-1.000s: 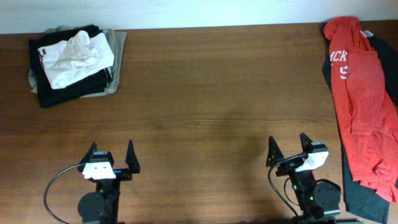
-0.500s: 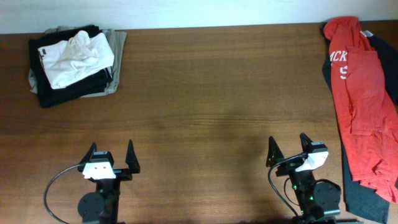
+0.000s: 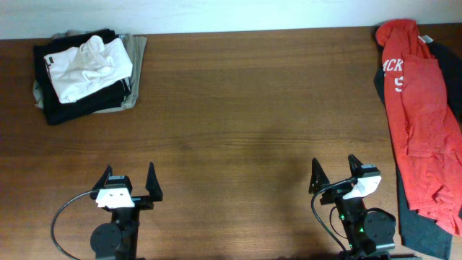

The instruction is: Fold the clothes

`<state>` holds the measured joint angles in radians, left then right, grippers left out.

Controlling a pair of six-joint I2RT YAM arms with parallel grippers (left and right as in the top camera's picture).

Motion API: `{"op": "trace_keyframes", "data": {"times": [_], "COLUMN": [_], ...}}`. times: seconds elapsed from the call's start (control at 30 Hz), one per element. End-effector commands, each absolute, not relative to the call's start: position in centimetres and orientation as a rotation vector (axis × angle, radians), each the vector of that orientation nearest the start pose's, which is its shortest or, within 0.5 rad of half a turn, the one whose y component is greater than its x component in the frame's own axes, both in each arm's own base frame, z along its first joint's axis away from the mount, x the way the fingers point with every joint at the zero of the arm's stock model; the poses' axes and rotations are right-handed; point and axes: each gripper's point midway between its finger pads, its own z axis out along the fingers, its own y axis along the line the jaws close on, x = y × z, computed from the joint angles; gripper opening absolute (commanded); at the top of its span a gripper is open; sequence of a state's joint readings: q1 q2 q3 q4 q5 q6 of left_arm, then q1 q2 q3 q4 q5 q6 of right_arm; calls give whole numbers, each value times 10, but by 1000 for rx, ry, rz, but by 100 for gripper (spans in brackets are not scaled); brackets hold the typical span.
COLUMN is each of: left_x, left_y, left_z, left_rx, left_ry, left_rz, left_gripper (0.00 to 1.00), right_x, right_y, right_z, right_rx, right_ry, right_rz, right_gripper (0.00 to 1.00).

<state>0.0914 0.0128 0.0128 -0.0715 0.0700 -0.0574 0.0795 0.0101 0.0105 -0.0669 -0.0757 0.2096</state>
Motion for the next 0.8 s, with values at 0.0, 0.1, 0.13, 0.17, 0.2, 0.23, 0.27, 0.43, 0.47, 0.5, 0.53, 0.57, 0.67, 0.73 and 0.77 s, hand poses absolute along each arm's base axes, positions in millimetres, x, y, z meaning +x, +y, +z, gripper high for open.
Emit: {"op": "trace_keyframes", "data": {"times": [0.0,0.1,0.13,0.17,0.2,0.23,0.27,0.43,0.47,0.5,0.53,0.57,0.67,0.73,0.77], "left_x": [246,246,246,246,246,246,246,246,246,246,246,246,246,246,246], "left_y": [13,13,13,13,13,13,13,13,13,13,13,13,13,13,13], "left_z": [156,156,156,156,156,156,156,156,156,156,156,156,156,156,156], "left_rx": [-78,-78,-78,-78,-78,-78,-78,-78,-78,-78,-78,-78,-78,-78,-78], "left_ry": [1650,1650,1650,1650,1650,1650,1650,1650,1650,1650,1650,1650,1650,1650,1650], "left_rz": [-22,-22,-22,-22,-22,-22,-22,-22,-22,-22,-22,-22,-22,-22,-22], "left_gripper": [99,99,99,99,99,99,99,99,99,99,99,99,99,99,99], "right_x": [244,243,237,227,222,220,219,206,207,204,200,200,223,255,269], "right_y": [34,39,62,87,96,99,100,102,96,89,83,78,51,14,-8], "right_z": [157,163,172,171,170,170,171,245,256,277,301,316,356,357,353], "right_rx": [46,72,93,96,105,116,107,-69,-38,-50,-79,-84,-19,159,264], "right_ry": [1650,1628,1613,1650,1671,1678,1676,1366,1338,1282,1228,1205,1259,1434,1524], "right_rz": [286,359,604,841,939,981,991,965,935,866,780,716,458,250,121], "right_gripper": [99,99,99,99,99,99,99,99,99,99,99,99,99,99,99]}}
